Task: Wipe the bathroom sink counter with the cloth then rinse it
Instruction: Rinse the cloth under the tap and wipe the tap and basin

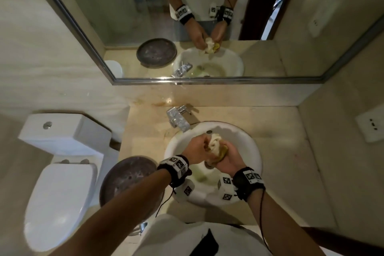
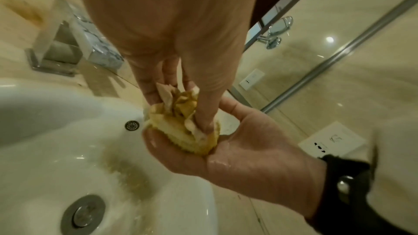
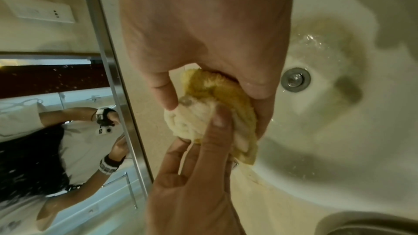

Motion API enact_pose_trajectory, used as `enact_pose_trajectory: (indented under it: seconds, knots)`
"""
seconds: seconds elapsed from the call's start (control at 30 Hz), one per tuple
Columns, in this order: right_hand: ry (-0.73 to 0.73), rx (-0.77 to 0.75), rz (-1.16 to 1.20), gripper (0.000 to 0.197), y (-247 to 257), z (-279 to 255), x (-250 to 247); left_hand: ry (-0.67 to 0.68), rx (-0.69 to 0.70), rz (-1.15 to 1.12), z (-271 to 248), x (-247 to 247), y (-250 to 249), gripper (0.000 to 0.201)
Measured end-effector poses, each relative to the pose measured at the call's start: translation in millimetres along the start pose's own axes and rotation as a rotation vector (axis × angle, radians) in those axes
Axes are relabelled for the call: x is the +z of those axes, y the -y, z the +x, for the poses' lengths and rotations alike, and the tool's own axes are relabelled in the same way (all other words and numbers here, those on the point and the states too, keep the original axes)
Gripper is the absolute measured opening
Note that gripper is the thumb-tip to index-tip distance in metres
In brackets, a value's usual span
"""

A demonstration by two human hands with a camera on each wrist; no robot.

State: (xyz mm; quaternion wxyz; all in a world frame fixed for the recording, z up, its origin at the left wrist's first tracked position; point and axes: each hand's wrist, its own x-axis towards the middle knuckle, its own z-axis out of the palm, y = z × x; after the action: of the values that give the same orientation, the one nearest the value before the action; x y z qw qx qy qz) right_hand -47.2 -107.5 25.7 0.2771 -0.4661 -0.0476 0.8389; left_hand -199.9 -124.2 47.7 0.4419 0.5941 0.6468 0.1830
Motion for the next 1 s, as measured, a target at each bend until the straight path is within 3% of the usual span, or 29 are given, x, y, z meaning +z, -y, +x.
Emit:
enact_pose_trajectory:
  seconds: [0.1,0.17,0.23,0.3,0.37,0.5,0.67,0.77,0.83,0.9,1.0]
  knots:
    - [0.04,0.006,0.005,0.044,-1,2,11,0.048,0.051,0.024,-5,-14,-2,0.039]
    - [-0.014,-0.017,-0.051,0.036,-5,8,13,0.084,0.114,0.082,-5,-17,-3,0.038]
    - [-0.081,-0.051,-0.102,0.038,-11,12,14,0.082,0.114,0.074,-6,-17,-1,0.033]
    - [-0.119,-0.072,-0.12,0.026,-16,6,18,0.044,0.097,0.094,-8,-13,3,0.028]
    - [-0.186,-0.074,-0.143,0.034,-20,7,12,0.029,0.089,0.163,-9,-7,6,0.029]
    - [-0.245,-0.068,-0.085,0.024,-20,8,1,0.101,0.156,0.182,-6,-6,10,0.027]
    - [-0.1,-0.024,-0.09,0.036,2,6,11,-0.025,0.166,0.079,-8,-8,8,0.04]
    - [-0.222,-0.019,-0.123,0.038,6,14,11,-0.028,0.19,0.182,-7,-4,-1,0.02]
    - [-0.33,-0.048,-0.204,0.027,2,19,10,-0.014,0.171,0.215,-6,-4,-5,0.008]
    - [-0.405,-0.082,-0.348,0.024,-2,32,1,-0.03,0.146,0.223,-5,-5,-3,0.011]
    - [-0.354,-0.067,-0.412,0.028,-2,33,3,-0.074,0.106,0.141,-4,-7,3,0.018]
